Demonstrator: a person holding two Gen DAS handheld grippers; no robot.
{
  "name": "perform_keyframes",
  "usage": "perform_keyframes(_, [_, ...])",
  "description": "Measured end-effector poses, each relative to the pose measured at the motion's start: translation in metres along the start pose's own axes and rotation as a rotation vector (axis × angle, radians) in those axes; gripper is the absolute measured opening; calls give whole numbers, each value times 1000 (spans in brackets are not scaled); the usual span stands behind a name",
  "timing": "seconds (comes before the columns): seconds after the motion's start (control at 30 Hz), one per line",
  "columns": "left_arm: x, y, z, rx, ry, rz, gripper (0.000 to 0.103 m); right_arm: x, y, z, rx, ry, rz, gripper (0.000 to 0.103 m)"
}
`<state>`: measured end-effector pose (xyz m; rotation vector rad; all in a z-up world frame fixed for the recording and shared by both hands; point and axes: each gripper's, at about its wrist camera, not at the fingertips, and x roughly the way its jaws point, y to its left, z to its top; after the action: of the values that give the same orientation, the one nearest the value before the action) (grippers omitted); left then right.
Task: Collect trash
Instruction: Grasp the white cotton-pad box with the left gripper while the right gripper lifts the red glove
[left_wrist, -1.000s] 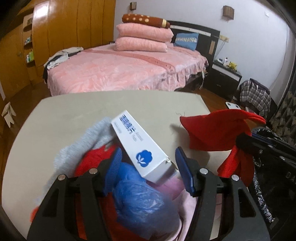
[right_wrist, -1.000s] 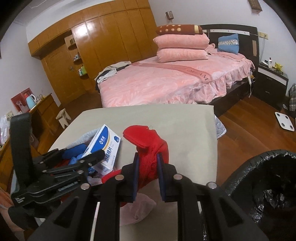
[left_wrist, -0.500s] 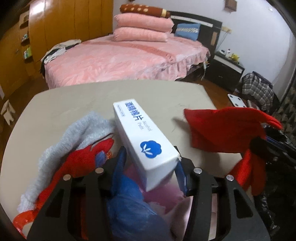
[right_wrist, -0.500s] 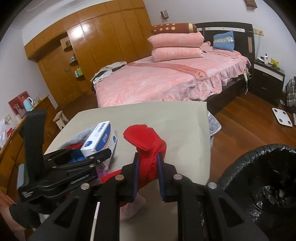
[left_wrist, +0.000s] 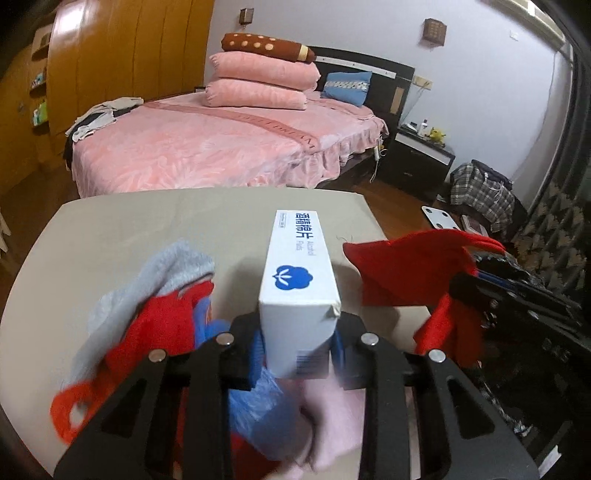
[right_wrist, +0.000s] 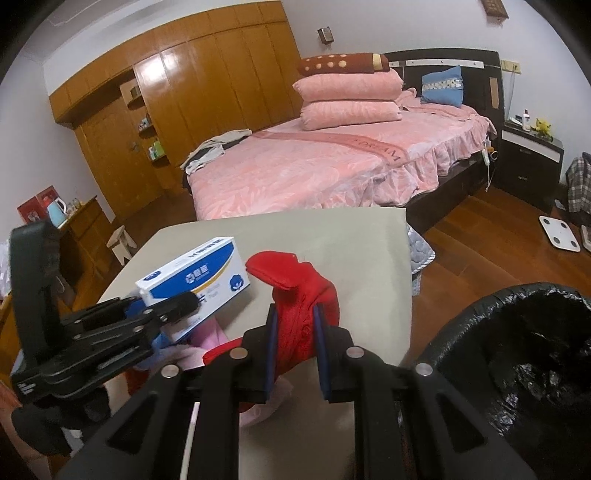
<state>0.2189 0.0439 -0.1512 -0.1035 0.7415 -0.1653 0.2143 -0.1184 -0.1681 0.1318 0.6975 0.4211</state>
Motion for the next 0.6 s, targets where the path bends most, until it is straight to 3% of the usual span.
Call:
perform_keyframes(0.4, [-63, -32, -10, 57, -86, -39, 28, -58, 10, 0, -13, -73, -9, 18])
perform_keyframes(0.6, [-80, -45, -14, 65, -83, -57, 28, -83, 6, -2, -15, -100, -15, 18])
